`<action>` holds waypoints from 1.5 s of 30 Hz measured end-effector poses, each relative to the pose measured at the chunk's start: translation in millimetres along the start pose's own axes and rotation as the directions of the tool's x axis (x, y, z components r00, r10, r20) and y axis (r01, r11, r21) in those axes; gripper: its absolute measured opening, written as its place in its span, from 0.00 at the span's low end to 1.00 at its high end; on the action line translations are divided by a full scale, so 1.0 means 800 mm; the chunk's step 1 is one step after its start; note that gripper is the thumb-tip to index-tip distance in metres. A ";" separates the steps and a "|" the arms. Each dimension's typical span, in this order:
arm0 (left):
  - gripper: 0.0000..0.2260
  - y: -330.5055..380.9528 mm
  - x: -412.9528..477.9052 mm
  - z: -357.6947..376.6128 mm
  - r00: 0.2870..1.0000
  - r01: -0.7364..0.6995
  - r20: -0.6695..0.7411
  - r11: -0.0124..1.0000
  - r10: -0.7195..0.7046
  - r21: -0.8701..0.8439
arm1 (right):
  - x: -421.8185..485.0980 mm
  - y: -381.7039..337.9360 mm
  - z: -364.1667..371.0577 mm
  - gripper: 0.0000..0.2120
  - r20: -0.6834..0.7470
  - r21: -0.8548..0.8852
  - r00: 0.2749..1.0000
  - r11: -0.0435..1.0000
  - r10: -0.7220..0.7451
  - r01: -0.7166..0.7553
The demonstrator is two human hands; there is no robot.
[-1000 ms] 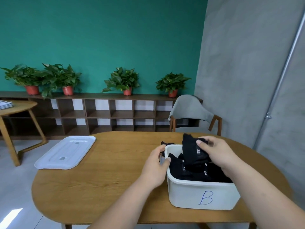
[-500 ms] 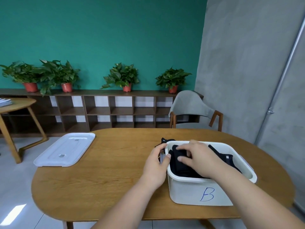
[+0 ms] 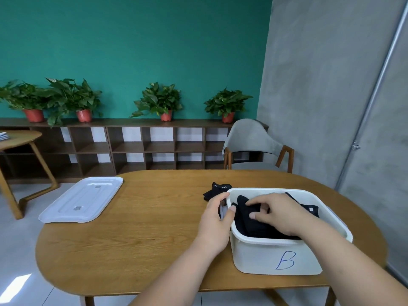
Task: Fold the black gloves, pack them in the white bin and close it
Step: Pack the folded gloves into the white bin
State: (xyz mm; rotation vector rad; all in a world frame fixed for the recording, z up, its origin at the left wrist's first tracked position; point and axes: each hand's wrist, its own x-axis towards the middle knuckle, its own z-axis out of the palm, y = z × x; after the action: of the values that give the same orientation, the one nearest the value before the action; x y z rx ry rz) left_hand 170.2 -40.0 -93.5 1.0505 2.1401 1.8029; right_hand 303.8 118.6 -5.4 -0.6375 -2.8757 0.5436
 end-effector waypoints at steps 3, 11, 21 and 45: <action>0.18 0.007 -0.005 0.018 1.000 -0.017 -0.009 1.000 0.017 -0.011 | -0.001 0.006 -0.005 0.20 -0.210 -0.039 0.978 0.999 0.008 -0.016; 0.19 0.007 -0.012 0.060 0.998 0.048 -0.040 0.992 -0.053 -0.120 | 0.023 0.013 0.036 0.28 -0.013 -0.106 0.999 0.993 0.051 -0.052; 0.29 -0.079 0.031 0.006 0.986 -0.164 0.133 0.732 0.101 0.661 | 0.027 0.021 0.033 0.28 0.008 -0.152 0.998 0.987 0.056 -0.054; 0.26 -0.106 0.035 -0.005 0.981 -0.179 0.192 0.496 0.025 0.850 | 0.033 0.026 0.036 0.29 0.023 -0.111 0.999 0.993 0.029 -0.026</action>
State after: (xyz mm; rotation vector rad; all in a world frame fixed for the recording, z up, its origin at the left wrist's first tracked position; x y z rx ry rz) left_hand 112.4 -28.8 -161.3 1.4288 2.9606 0.4657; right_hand 281.5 138.9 -38.4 -0.6927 -2.9413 0.4005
